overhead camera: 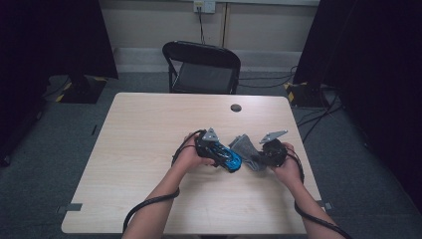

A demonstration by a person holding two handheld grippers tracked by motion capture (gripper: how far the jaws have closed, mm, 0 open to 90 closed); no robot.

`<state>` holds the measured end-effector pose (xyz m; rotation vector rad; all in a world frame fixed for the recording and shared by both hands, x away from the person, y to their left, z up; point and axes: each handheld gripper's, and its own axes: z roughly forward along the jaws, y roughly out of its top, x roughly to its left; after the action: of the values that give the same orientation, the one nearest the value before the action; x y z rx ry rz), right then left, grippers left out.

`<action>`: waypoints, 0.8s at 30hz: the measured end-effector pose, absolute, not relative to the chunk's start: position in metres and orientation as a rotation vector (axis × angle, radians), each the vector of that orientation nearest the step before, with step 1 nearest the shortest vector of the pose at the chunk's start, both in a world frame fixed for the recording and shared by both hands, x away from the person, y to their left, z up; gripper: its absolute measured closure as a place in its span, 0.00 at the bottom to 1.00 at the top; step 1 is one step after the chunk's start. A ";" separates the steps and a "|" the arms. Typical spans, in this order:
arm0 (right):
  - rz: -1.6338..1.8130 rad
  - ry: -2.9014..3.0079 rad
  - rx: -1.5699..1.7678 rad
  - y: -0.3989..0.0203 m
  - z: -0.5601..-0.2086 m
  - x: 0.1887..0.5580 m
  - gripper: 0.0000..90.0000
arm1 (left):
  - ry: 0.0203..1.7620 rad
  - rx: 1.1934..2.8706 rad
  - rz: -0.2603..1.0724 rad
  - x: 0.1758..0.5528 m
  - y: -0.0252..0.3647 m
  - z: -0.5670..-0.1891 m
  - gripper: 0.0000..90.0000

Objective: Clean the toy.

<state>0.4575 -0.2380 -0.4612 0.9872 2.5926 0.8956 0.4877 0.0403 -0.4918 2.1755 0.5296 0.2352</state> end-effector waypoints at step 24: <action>0.924 2.503 0.986 -0.200 -0.444 0.514 0.86 | 0.516 2.158 0.229 0.485 0.038 -0.494 0.08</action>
<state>0.5136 -0.2003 -0.4438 0.9859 2.5035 0.9242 0.4852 0.0379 -0.4935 2.1584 0.5160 0.2287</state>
